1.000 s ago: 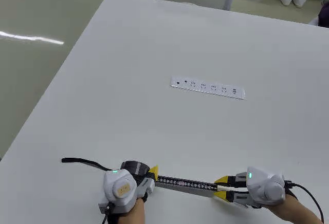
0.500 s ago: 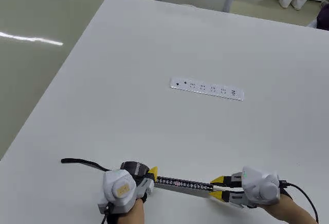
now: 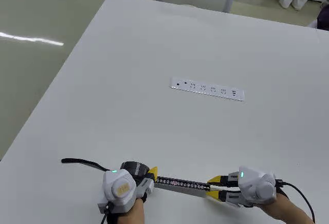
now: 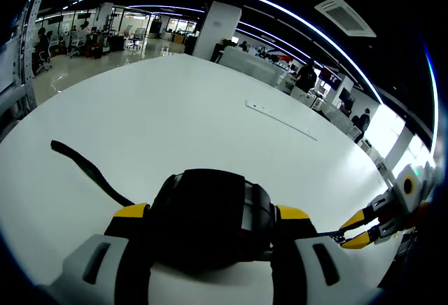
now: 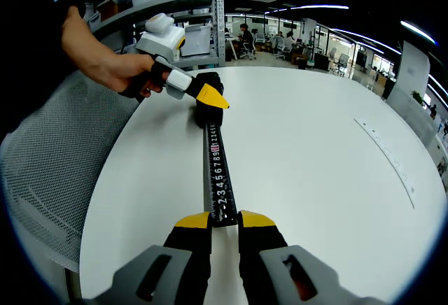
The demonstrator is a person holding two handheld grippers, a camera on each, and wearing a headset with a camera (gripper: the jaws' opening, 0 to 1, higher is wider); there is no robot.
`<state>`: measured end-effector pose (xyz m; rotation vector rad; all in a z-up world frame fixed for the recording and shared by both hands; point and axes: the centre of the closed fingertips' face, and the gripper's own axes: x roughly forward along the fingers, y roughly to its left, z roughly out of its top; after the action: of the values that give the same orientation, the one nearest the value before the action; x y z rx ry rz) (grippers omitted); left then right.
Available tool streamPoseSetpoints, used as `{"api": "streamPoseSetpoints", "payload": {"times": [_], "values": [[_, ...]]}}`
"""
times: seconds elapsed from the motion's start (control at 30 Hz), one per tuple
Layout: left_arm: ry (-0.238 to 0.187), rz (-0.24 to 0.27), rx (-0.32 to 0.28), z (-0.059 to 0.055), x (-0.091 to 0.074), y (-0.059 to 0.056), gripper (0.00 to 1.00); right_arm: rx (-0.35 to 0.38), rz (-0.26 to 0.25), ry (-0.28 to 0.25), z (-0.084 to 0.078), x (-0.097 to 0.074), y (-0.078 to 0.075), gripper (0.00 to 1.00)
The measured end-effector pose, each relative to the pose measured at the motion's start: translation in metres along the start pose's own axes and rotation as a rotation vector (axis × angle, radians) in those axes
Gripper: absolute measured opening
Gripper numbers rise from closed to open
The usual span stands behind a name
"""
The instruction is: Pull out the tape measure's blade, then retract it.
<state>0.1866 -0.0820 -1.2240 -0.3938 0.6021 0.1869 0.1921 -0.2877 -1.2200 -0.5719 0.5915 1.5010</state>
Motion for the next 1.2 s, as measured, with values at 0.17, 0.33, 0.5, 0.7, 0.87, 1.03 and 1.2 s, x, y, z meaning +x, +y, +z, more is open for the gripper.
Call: {"api": "streamPoseSetpoints", "payload": {"times": [0.17,0.33,0.5,0.7,0.87,1.03,1.2], "values": [[0.0,-0.001,-0.002,0.0,0.0,0.0,0.66,0.0,0.002,-0.003,0.002,0.002,0.0,0.12],[-0.001,0.0,0.0,0.0,0.0,0.0,0.67,-0.001,0.004,-0.005,0.003,0.006,0.0,0.12],[-0.002,0.001,0.017,0.0,0.0,-0.001,0.67,-0.002,0.01,-0.007,0.005,0.009,0.002,0.12],[0.002,0.0,0.011,0.0,0.0,0.0,0.67,0.001,0.011,-0.013,0.007,0.014,0.002,0.12],[0.001,-0.002,0.008,0.0,0.0,0.0,0.67,0.001,0.013,-0.017,0.009,0.017,0.003,0.12],[0.001,-0.002,0.007,0.001,-0.001,0.0,0.67,0.004,0.015,-0.019,0.009,0.02,0.003,0.12],[0.0,-0.004,0.005,0.001,-0.001,0.0,0.67,0.004,0.017,-0.021,0.009,0.023,0.003,0.12]]}}
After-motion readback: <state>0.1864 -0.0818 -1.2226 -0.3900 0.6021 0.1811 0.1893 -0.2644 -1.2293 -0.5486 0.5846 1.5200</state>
